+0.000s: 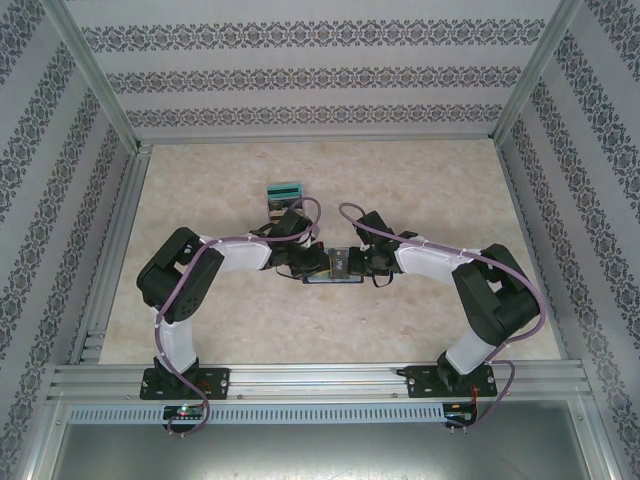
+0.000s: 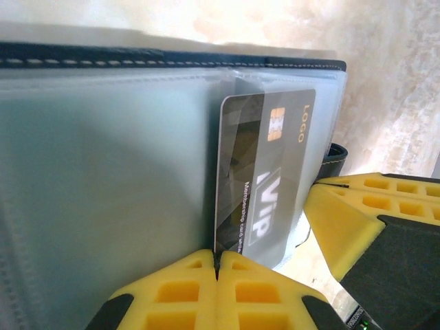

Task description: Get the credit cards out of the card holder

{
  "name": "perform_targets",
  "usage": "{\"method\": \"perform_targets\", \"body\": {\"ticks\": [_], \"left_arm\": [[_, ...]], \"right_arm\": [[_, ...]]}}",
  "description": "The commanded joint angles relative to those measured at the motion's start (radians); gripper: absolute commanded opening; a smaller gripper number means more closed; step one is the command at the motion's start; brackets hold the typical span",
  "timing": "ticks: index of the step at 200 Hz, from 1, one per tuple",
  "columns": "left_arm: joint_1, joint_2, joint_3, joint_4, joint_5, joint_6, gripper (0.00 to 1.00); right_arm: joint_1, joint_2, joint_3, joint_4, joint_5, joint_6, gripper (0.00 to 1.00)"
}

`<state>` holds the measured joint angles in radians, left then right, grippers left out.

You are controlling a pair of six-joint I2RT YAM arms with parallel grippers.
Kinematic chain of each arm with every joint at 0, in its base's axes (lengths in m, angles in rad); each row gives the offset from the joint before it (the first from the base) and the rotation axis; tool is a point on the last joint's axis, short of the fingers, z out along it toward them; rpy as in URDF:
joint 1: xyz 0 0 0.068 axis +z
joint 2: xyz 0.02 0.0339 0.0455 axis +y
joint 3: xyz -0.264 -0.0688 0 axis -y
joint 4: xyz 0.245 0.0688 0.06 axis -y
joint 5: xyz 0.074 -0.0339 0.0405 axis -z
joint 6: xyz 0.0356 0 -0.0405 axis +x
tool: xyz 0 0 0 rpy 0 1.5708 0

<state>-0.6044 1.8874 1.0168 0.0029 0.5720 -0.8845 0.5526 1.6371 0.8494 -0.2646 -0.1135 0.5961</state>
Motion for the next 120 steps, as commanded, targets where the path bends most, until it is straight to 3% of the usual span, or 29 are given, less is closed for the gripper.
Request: {"method": "perform_targets", "body": {"ticks": [1,19,54,120], "left_arm": [[0.014,-0.03,-0.024,0.012,-0.016,-0.006,0.0],[0.014,-0.018,-0.019,0.026,0.0,-0.01,0.0],[0.014,0.009,-0.013,0.058,0.023,-0.025,0.26],[0.008,0.047,0.005,0.056,0.035,-0.02,0.29]], "right_arm": [[0.005,0.018,0.004,-0.019,-0.005,-0.004,0.06],[0.007,0.018,0.004,-0.018,-0.009,-0.002,0.06],[0.009,0.018,0.002,-0.016,-0.011,-0.001,0.06],[0.011,0.018,0.002,-0.013,-0.014,0.001,0.06]]}}
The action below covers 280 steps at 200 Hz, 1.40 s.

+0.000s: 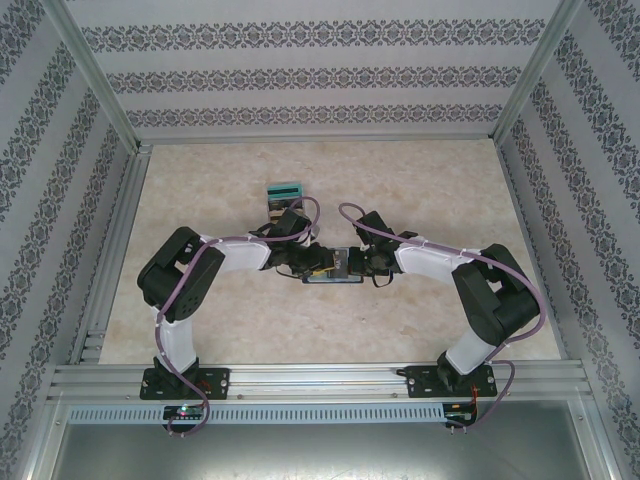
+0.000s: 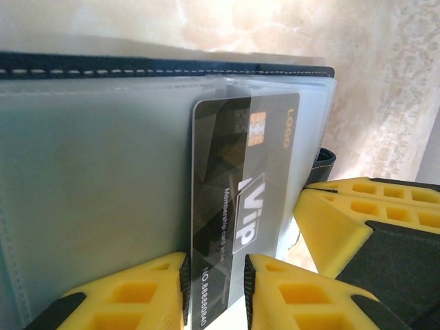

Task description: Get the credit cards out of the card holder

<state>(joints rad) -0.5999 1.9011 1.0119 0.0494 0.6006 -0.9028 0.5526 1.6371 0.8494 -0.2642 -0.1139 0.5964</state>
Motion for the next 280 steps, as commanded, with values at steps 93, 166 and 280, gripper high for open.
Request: {"method": "perform_targets", "body": {"ticks": [93,166,280], "left_arm": [[0.02,-0.035,-0.026,-0.028,-0.043,0.03,0.0],[0.083,-0.173,-0.105,-0.116,-0.082,0.099,0.0],[0.098,-0.435,0.131,-0.626,-0.338,0.518,0.0]], "right_arm": [[0.009,0.009,-0.003,-0.018,-0.007,0.0,0.06],[0.01,-0.001,-0.003,-0.02,-0.006,0.0,0.06],[-0.033,-0.155,0.039,-0.07,0.004,-0.054,0.38]]}}
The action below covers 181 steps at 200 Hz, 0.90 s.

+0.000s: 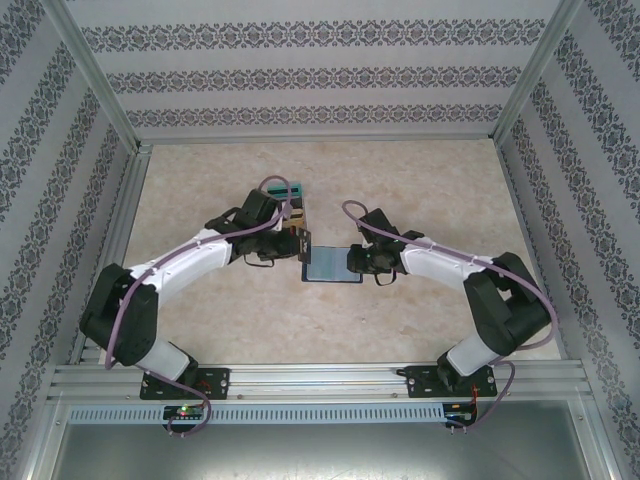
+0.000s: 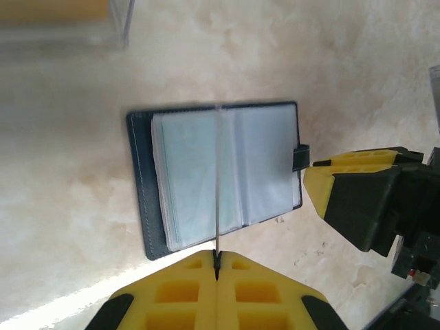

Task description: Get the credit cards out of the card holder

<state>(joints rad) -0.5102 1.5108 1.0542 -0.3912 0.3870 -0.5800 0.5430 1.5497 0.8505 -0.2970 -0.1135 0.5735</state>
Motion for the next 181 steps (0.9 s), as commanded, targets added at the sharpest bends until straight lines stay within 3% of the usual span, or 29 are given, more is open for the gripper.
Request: {"method": "perform_targets", "body": {"ticks": [1,27,70,81,121,181], "left_arm": [[0.009,-0.045,0.093,-0.191,-0.132,0.202,0.0],[0.008,-0.076,0.162,-0.242,-0.275,0.42,0.0],[0.009,-0.109,0.166,-0.143,-0.372,0.874,0.0],[0.008,-0.095,0.175,-0.119,-0.418,0.968,0.0],[0.027,0.005,0.248,-0.086,-0.468,1.251,0.0],[0.069,0.157,0.349,-0.09,-0.413,1.475,0.0]], "right_arm": [[-0.025,-0.07,0.038,-0.036,0.003,-0.032,0.39],[-0.061,-0.145,0.044,-0.048,-0.013,-0.05,0.56],[-0.116,-0.245,0.042,-0.056,-0.034,-0.063,0.82],[-0.123,-0.265,0.04,-0.058,-0.037,-0.063,0.98],[-0.144,-0.324,0.017,-0.06,-0.031,-0.055,0.98],[-0.169,-0.355,-0.01,-0.068,-0.031,-0.05,0.98]]}}
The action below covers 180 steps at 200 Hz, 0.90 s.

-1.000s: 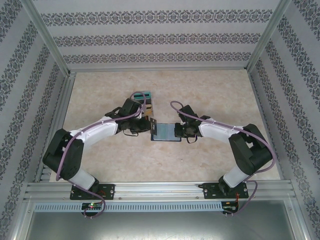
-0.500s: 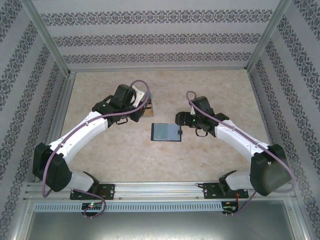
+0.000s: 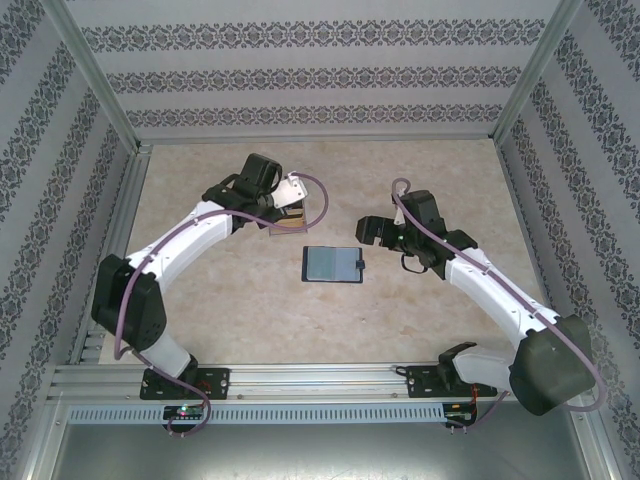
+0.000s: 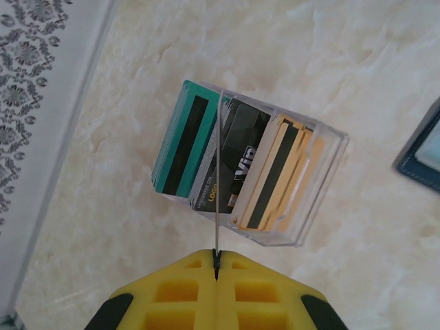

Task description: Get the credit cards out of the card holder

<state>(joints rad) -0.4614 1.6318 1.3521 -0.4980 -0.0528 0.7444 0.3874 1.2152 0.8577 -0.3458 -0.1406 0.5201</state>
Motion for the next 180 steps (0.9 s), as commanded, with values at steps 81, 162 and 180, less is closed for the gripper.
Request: {"method": "perform_targets", "body": {"ticks": [81,162,180], "left_arm": [[0.027,0.147,0.091,-0.003,0.044,0.225,0.0],[0.038,0.203,0.071,0.011,0.027,0.245,0.0],[0.04,0.219,0.074,0.007,0.027,0.246,0.0]], "right_arm": [[-0.027,0.028,0.001,-0.015,-0.011,0.008,0.98],[-0.032,0.083,0.024,-0.004,-0.028,0.006,0.98],[-0.034,0.089,0.026,-0.004,-0.028,0.006,0.98]]}}
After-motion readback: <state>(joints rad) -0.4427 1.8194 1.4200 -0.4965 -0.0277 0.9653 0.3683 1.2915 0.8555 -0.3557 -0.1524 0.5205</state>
